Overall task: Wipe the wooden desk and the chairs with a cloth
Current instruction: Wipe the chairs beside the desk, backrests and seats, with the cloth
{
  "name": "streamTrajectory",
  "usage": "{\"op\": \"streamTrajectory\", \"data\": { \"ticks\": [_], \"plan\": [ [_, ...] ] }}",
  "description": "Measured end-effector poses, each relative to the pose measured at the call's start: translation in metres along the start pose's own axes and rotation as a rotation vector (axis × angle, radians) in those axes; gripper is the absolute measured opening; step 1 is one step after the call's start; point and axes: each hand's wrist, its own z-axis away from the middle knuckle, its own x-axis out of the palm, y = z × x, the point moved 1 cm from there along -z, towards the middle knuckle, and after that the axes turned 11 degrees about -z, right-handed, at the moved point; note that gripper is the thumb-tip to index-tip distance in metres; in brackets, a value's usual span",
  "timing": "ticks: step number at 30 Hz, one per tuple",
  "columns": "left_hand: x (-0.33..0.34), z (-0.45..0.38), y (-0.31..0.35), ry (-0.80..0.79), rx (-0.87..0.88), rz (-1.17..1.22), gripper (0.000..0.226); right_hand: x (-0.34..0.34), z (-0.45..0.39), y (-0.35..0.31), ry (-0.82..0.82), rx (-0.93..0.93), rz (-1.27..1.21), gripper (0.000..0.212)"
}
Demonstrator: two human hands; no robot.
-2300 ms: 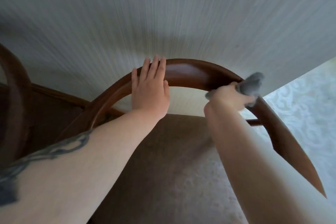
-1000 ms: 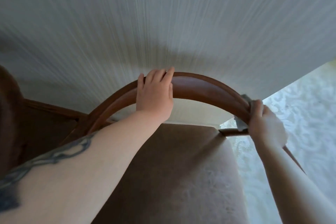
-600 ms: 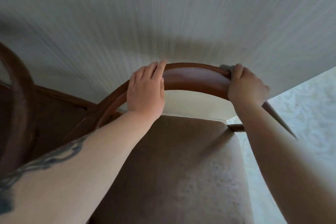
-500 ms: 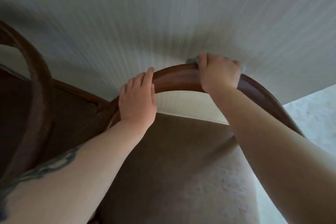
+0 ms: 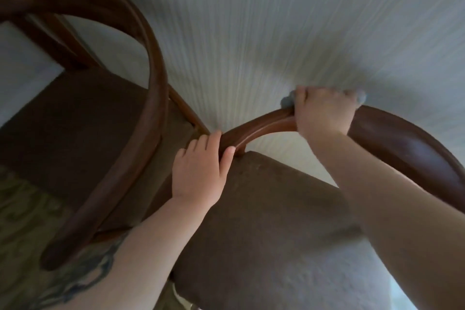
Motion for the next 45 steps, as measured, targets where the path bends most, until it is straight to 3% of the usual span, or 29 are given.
{"op": "streamTrajectory", "data": {
  "ticks": [3, 6, 8, 10, 13, 14, 16, 18, 20, 23, 26, 30, 34, 37, 39, 42, 45],
  "plan": [
    [0.003, 0.012, -0.016, 0.006, -0.077, 0.06, 0.05, 0.004, 0.045, -0.063, -0.032, -0.362, -0.093, 0.035],
    [0.004, 0.029, -0.032, 0.006, -0.14, 0.067, 0.05, 0.001, 0.066, -0.098, -0.21, -0.675, -0.268, 0.042],
    [0.004, 0.043, -0.041, -0.02, -0.191, 0.06, 0.053, -0.002, 0.052, -0.089, -0.361, -0.788, -0.27, 0.057],
    [0.005, 0.059, -0.046, -0.047, -0.216, 0.025, 0.055, -0.01, 0.026, -0.063, -0.448, -0.654, -0.279, 0.06],
    [0.004, 0.081, -0.054, -0.095, -0.254, 0.003, 0.058, -0.008, 0.006, -0.043, -0.299, -0.426, -0.113, 0.04],
    [0.004, 0.089, -0.056, -0.103, -0.286, 0.012, 0.057, -0.005, 0.012, -0.051, -0.248, -0.443, -0.013, 0.03],
    [0.003, 0.102, -0.058, -0.081, -0.367, 0.043, 0.055, 0.005, 0.036, -0.08, -0.179, -0.485, 0.094, 0.043],
    [0.005, 0.106, -0.057, -0.044, -0.422, 0.066, 0.051, 0.015, 0.063, -0.108, -0.093, -0.503, -0.095, 0.055],
    [0.011, 0.103, -0.055, -0.013, -0.425, 0.059, 0.046, 0.014, 0.099, -0.139, -0.148, -0.62, -0.268, 0.042],
    [0.016, 0.103, -0.056, -0.008, -0.383, -0.019, 0.043, 0.015, 0.149, -0.171, -0.237, -0.911, -0.322, 0.033],
    [0.012, 0.102, -0.054, 0.019, -0.411, 0.005, 0.038, 0.019, 0.139, -0.159, -0.253, -0.968, -0.401, 0.032],
    [0.0, 0.075, -0.031, 0.068, -0.388, 0.136, 0.044, 0.022, 0.091, -0.121, -0.177, -0.825, -0.363, 0.037],
    [-0.001, 0.04, 0.0, -0.03, -0.348, 0.048, 0.048, 0.017, 0.066, -0.085, -0.047, -0.689, -0.252, 0.034],
    [-0.005, 0.012, 0.026, -0.052, -0.221, 0.038, 0.048, 0.004, 0.042, -0.043, -0.065, -0.531, -0.134, 0.032],
    [-0.01, -0.003, 0.048, -0.037, -0.125, 0.029, 0.049, 0.0, 0.024, -0.004, -0.043, -0.368, -0.138, 0.028],
    [-0.014, -0.019, 0.09, -0.027, -0.038, 0.029, 0.055, 0.002, 0.008, 0.062, 0.027, -0.047, -0.166, 0.043],
    [-0.019, -0.027, 0.138, -0.009, 0.064, 0.011, 0.059, 0.002, 0.022, 0.117, 0.083, 0.122, -0.211, 0.046]
  ]
}}
